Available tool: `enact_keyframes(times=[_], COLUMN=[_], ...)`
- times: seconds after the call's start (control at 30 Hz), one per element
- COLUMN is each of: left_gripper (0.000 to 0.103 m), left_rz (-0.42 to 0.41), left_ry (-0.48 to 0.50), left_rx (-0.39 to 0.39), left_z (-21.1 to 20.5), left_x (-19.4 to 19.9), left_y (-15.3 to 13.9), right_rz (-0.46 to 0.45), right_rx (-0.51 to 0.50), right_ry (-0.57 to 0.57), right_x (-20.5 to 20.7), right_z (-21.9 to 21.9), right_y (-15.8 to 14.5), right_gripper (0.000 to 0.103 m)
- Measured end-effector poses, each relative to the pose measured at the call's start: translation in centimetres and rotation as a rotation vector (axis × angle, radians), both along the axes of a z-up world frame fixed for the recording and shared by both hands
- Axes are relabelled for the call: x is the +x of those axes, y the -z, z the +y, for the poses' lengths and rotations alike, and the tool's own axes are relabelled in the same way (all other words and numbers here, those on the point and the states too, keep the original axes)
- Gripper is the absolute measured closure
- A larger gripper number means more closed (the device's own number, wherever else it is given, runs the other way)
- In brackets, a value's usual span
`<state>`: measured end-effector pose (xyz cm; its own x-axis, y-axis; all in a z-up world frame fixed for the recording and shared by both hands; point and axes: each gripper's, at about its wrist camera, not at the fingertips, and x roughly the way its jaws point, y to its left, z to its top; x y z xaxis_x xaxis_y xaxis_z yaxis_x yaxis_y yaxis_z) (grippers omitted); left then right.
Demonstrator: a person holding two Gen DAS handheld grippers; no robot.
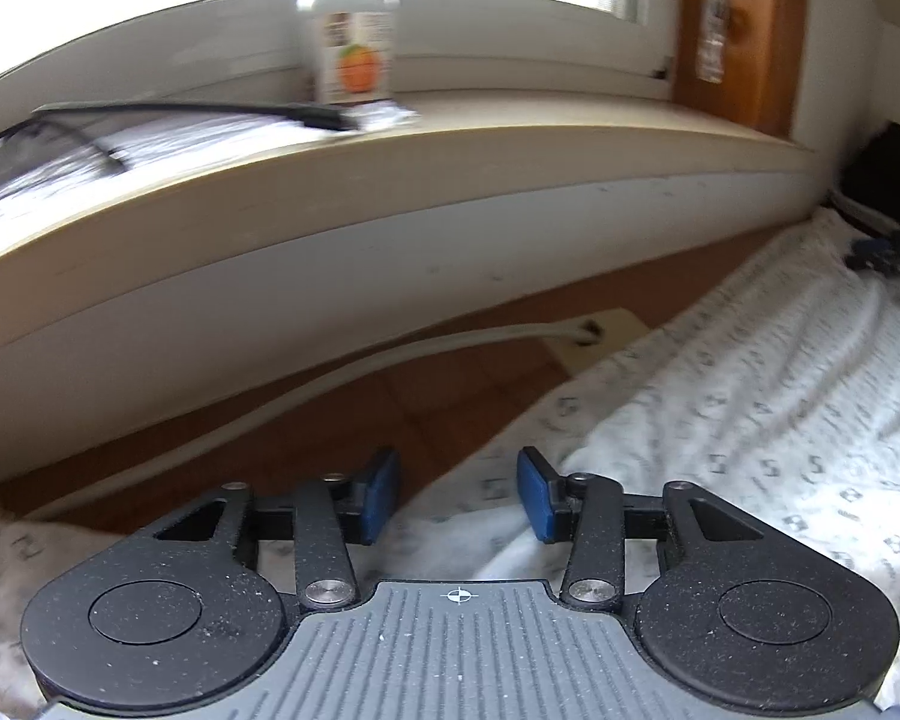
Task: Fold clothes
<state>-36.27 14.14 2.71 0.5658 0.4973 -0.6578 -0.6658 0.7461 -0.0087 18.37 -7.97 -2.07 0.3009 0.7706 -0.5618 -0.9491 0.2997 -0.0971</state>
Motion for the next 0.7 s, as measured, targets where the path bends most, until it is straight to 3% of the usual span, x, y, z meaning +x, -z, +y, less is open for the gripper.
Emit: enact_keyframes(times=[0.03, 0.07, 0.1, 0.2, 0.3, 0.33, 0.4, 0.43, 0.5, 0.7], left_gripper=[0.096, 0.102, 0.102, 0.102, 0.101, 0.1, 0.088, 0.085, 0.063, 0.04], left_rz=[0.003, 0.006, 0.001, -0.125, -0.029, 0.002, 0.057, 0.043, 0.035, 0.056], left_ry=[0.006, -0.01, -0.028, -0.114, -0.159, -0.18, -0.217, -0.217, -0.228, -0.241], left_rx=[0.006, 0.044, 0.083, 0.215, 0.298, 0.293, 0.281, 0.257, 0.252, 0.229], left_z=[-0.3, -0.6, -1.0, -2.2, -2.5, -2.3, -2.1, -2.1, -2.7, -5.8], left_x=[0.2, 0.3, 0.4, -0.4, 1.0, 1.1, 1.4, 0.8, -0.4, -4.8], left_y=[-0.1, -0.6, -1.1, -3.8, -3.7, -3.2, -2.3, -2.0, -1.8, -1.5], right_rz=[0.004, 0.006, 0.008, 0.008, 0.009, 0.009, 0.004, 0.001, 0.0, -0.056], right_rx=[0.0, 0.001, 0.001, 0.0, 0.0, 0.0, -0.001, -0.001, -0.001, -0.021], right_ry=[0.001, 0.001, 0.001, 0.0, 0.0, 0.0, 0.001, 0.002, 0.003, -0.093], right_x=[0.1, 0.1, 0.1, -0.2, -0.2, -0.3, -0.3, -0.3, -0.3, -3.5], right_z=[0.0, 0.0, 0.0, -0.1, -0.1, -0.1, -0.1, -0.1, -0.2, 0.1], right_y=[0.0, 0.0, 0.0, -0.1, -0.1, -0.1, -0.1, -0.1, -0.1, -1.3], right_gripper=[0.042, 0.042, 0.042, 0.042, 0.042, 0.042, 0.042, 0.042, 0.041, 0.042])
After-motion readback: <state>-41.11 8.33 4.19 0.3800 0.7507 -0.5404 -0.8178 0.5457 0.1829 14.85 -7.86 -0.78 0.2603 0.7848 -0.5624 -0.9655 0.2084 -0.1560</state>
